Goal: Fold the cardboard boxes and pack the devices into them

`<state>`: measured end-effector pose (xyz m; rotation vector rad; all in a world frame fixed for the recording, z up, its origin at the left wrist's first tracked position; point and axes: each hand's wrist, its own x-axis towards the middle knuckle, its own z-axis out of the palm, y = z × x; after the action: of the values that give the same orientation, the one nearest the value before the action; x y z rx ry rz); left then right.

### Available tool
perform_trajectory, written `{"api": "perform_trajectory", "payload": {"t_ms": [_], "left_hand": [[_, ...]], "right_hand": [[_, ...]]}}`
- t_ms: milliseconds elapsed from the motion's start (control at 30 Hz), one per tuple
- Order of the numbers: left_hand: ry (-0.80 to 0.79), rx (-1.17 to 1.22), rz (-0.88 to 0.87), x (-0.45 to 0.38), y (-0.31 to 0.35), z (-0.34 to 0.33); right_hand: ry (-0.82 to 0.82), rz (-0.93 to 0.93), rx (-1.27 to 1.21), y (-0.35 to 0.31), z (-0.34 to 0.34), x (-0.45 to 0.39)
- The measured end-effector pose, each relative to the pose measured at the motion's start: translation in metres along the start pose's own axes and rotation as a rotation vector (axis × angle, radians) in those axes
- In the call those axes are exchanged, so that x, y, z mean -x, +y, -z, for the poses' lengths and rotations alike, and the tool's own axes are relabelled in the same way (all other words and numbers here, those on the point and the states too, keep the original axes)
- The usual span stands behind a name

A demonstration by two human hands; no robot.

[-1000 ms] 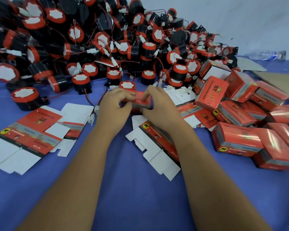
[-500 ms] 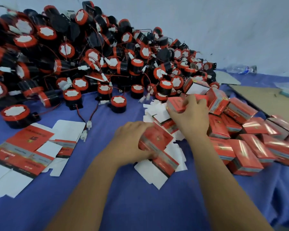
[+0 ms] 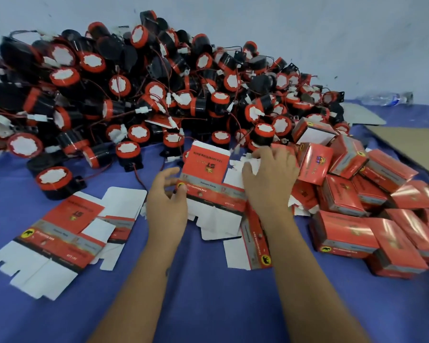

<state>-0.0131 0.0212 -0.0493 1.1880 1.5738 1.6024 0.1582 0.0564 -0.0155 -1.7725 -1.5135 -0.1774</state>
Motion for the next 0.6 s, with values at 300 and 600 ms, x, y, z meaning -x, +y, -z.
{"api": "perform_trajectory", "payload": {"t_ms": [300, 600], "left_hand": [[-0.053, 0.257, 0.077, -0.015, 0.018, -0.019], [-0.259, -0.080, -0.134, -0.004, 0.012, -0.024]], "right_hand": [[-0.428, -0.462, -1.016, -0.028, -0.004, 0.034], [-0.400, -0.178, -0.943, -0.018, -0.013, 0.043]]}}
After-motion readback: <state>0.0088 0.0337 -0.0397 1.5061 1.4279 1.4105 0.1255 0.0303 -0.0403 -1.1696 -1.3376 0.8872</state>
